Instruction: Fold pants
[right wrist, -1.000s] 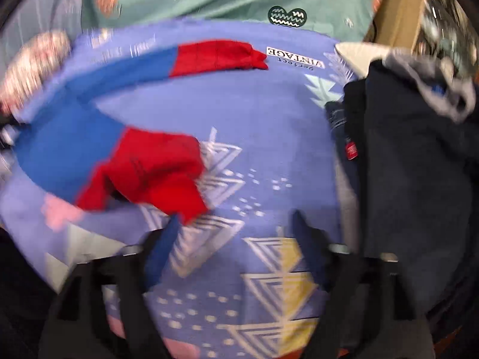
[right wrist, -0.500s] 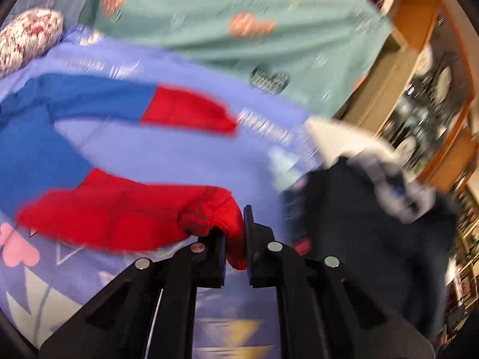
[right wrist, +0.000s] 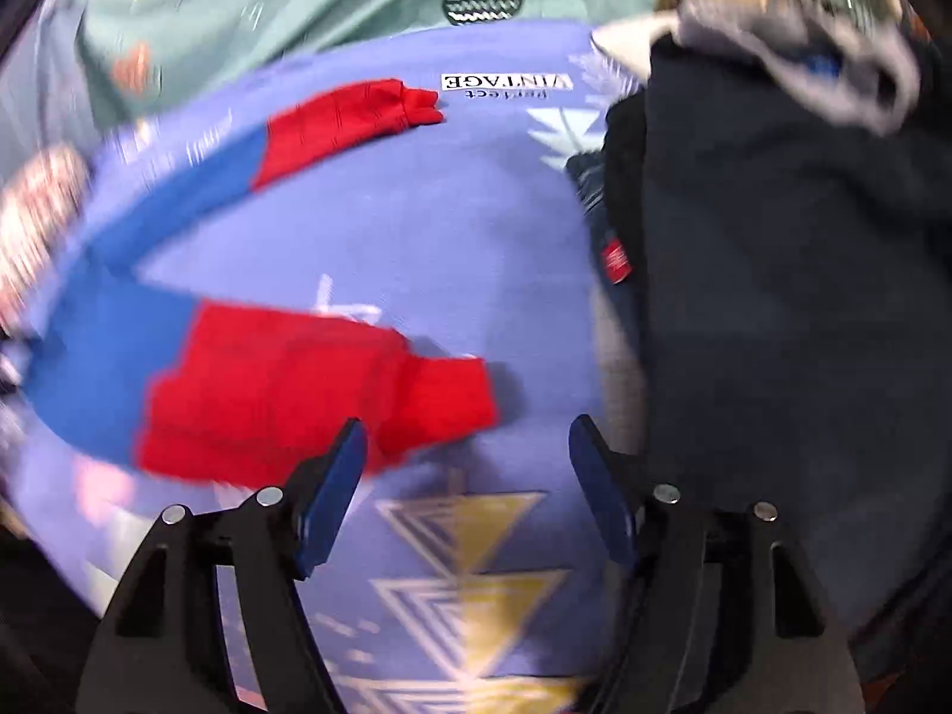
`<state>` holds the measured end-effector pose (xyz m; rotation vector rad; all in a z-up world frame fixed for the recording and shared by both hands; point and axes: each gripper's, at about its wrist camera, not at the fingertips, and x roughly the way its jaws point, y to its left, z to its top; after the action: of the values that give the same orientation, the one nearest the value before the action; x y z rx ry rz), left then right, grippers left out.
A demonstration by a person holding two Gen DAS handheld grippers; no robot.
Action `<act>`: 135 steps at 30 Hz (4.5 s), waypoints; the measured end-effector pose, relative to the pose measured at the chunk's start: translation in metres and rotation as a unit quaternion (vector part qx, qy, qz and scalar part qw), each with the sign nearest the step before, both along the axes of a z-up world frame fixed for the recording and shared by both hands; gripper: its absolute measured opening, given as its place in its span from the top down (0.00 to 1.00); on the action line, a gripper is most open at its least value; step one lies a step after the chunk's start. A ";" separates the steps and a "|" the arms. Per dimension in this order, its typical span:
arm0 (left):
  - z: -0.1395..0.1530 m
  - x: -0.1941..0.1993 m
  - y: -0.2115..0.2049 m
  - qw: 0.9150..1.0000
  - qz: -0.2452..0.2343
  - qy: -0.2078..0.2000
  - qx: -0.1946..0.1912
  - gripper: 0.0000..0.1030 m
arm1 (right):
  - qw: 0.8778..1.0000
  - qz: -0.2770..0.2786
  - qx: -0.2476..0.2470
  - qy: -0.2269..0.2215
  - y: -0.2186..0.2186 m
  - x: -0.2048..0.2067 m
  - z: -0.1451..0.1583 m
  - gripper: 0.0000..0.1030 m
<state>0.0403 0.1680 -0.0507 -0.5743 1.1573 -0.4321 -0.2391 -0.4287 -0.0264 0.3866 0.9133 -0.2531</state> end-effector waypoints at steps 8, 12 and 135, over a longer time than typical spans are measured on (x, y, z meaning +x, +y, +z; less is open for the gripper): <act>-0.002 0.017 -0.018 1.000 -0.008 -0.014 0.007 0.78 | 0.994 -0.014 0.107 0.029 0.007 0.041 -0.035 0.59; 0.014 0.010 -0.013 0.999 -0.007 -0.037 0.002 0.89 | 0.996 0.009 0.040 -0.073 0.025 0.035 0.020 0.71; 0.026 -0.003 -0.004 0.996 -0.091 -0.012 -0.021 0.20 | 0.981 0.151 0.117 -0.039 0.165 0.355 -0.002 0.96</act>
<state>0.0369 0.1644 -0.0245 -0.5014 1.1832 -0.6188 0.1154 -0.2633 -0.0279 0.4640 0.9132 0.1492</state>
